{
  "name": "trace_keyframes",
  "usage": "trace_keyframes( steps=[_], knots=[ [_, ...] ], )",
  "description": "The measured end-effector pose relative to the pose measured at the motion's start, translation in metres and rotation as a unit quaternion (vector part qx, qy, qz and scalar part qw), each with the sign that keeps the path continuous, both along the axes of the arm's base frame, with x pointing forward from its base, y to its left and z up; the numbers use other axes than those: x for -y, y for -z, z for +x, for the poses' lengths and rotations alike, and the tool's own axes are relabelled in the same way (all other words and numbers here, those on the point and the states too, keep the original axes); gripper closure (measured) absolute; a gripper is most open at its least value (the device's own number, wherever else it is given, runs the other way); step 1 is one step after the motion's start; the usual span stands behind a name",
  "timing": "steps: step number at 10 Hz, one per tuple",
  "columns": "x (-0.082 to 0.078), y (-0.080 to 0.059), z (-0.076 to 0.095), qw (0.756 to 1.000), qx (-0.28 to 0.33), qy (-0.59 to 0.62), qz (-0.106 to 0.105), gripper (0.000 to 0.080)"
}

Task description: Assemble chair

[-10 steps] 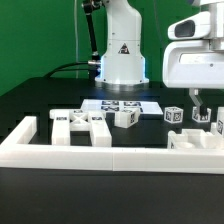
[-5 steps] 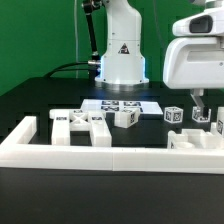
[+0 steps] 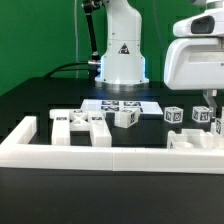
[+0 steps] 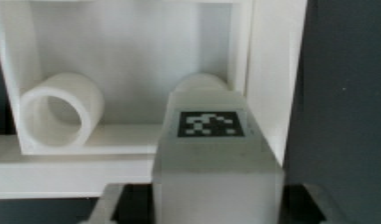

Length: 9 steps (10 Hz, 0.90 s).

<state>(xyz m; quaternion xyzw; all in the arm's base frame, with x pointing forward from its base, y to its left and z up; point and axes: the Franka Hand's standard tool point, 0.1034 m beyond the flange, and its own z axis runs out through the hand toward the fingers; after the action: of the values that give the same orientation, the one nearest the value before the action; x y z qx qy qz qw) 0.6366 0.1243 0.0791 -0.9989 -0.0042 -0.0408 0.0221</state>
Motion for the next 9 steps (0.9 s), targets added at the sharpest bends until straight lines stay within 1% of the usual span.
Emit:
trace_keyframes(
  steps=[1, 3, 5, 8, 9],
  knots=[
    [0.0000, 0.0000, 0.0000, 1.000, 0.000, 0.001, 0.000, 0.0511],
    [-0.0004, 0.0003, -0.0002, 0.996, -0.004, 0.088, 0.008, 0.0511],
    [0.0005, 0.0006, -0.0005, 0.986, -0.008, 0.166, 0.015, 0.0511],
    [0.0024, 0.0009, -0.0006, 0.952, -0.014, 0.304, 0.031, 0.0511],
    [0.0021, 0.0011, -0.0010, 0.937, -0.016, 0.349, 0.034, 0.0511]
  ],
)
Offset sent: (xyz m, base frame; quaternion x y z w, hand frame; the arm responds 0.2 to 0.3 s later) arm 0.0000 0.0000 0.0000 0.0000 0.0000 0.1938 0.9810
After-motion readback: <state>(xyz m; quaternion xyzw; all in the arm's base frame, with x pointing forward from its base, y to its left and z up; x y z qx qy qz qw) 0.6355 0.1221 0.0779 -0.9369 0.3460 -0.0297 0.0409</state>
